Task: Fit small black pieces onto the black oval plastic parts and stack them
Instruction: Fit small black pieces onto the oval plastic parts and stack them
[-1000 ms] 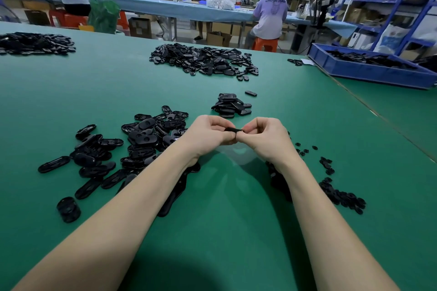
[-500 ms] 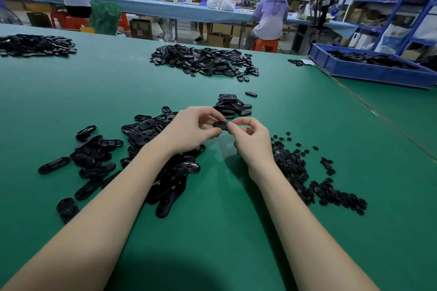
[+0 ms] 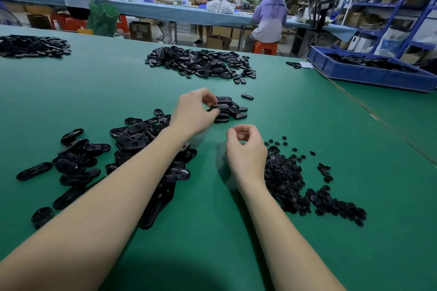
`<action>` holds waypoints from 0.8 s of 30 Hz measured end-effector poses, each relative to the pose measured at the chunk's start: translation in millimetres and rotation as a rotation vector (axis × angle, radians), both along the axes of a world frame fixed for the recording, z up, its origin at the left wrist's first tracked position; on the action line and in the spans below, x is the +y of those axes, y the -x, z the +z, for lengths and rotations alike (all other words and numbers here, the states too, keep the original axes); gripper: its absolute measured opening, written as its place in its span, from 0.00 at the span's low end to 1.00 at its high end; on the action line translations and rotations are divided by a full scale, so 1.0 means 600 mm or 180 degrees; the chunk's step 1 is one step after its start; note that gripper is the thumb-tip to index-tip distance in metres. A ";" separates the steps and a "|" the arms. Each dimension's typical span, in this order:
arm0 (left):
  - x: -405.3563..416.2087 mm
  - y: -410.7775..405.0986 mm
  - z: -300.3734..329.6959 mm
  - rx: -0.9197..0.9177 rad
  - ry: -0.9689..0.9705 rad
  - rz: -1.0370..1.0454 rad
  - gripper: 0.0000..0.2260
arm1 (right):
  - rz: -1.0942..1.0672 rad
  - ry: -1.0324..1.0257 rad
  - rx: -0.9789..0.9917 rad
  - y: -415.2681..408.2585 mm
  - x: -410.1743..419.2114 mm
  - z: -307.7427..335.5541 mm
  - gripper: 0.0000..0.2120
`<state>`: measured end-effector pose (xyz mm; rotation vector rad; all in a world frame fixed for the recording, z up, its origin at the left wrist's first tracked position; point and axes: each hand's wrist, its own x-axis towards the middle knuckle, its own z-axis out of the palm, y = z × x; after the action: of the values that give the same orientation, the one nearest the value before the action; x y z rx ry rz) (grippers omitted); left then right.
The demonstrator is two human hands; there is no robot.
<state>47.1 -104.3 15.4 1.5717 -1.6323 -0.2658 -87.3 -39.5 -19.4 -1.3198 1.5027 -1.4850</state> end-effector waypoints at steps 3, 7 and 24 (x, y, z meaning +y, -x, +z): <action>-0.049 0.011 0.024 -0.0113 -0.0187 0.0122 0.04 | 0.0040 -0.0033 -0.0054 -0.001 0.000 -0.001 0.01; -0.096 0.023 0.034 -0.0213 -0.0544 0.0374 0.05 | 0.0042 -0.0051 -0.0063 -0.001 -0.003 -0.004 0.02; -0.097 0.033 0.030 -0.0008 -0.0689 0.0143 0.06 | 0.0117 -0.0132 -0.0127 0.002 -0.001 -0.003 0.04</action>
<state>27.4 -162.7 33.5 1.7684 -1.6107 -0.4287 -88.7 -40.4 -21.2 -1.2797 1.4686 -1.4412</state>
